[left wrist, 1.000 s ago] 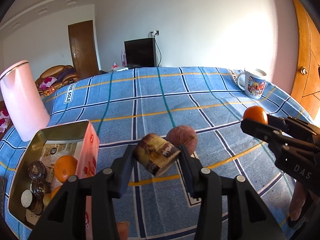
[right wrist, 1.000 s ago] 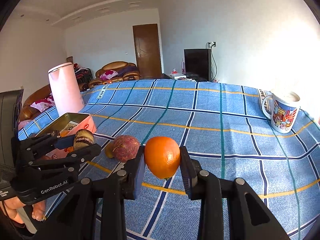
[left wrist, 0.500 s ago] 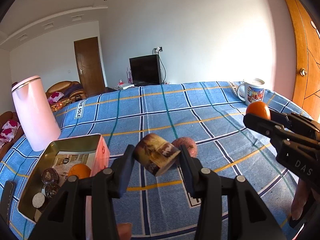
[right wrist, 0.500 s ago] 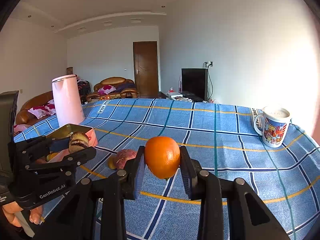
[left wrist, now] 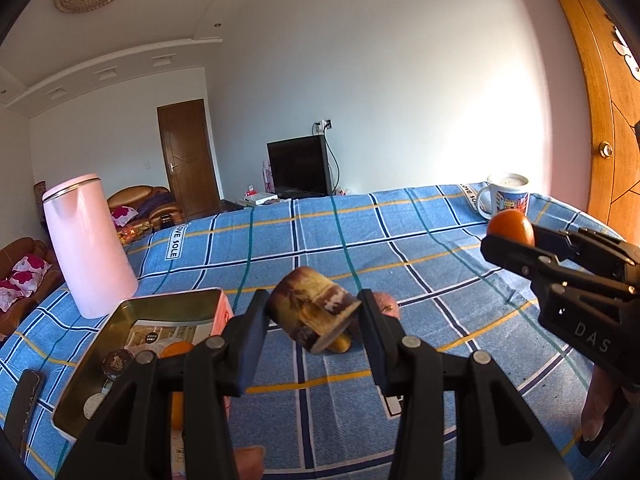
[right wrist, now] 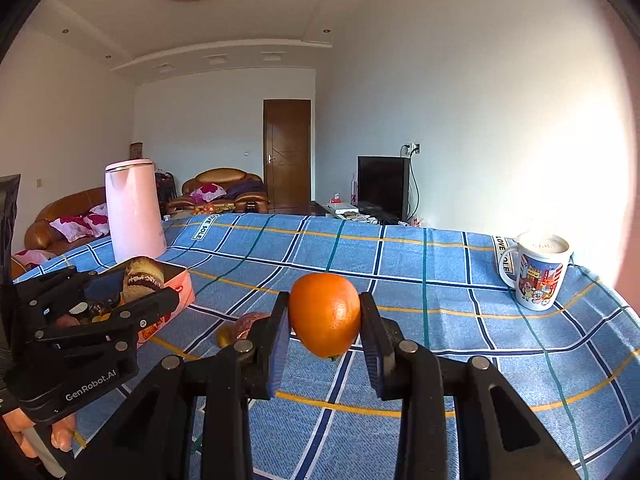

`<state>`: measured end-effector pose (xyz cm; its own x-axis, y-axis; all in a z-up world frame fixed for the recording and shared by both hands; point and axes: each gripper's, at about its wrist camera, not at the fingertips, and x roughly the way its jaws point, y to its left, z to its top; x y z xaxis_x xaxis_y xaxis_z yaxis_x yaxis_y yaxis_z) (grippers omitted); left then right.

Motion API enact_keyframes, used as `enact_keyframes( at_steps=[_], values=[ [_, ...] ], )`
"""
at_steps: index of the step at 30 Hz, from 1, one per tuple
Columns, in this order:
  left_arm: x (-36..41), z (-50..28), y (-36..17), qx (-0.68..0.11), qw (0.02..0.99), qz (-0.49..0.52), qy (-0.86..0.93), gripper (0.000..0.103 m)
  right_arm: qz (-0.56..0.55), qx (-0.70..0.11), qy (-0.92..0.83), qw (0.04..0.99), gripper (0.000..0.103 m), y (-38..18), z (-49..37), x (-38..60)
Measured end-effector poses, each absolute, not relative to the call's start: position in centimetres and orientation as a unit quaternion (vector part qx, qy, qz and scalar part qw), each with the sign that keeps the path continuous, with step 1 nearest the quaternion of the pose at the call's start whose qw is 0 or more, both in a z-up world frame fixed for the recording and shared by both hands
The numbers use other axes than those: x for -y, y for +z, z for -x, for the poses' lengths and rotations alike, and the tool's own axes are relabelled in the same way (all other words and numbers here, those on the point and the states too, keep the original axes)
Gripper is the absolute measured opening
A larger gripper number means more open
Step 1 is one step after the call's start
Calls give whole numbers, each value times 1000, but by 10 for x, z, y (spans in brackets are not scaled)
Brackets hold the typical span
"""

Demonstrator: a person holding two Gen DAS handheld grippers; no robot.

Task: Organize fruits
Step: 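Lift the jar with the left tool while the right tool carries the tangerine toward the tin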

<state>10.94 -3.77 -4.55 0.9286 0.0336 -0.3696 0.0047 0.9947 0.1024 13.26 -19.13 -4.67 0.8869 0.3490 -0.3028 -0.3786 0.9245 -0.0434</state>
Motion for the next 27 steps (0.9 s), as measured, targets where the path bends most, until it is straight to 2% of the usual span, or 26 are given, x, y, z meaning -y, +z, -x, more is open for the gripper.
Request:
enact_keyframes(
  at_steps=[27],
  values=[
    [-3, -98, -39, -182, 983, -18, 17, 46, 81, -155, 211, 962, 35, -45, -133, 132]
  ],
)
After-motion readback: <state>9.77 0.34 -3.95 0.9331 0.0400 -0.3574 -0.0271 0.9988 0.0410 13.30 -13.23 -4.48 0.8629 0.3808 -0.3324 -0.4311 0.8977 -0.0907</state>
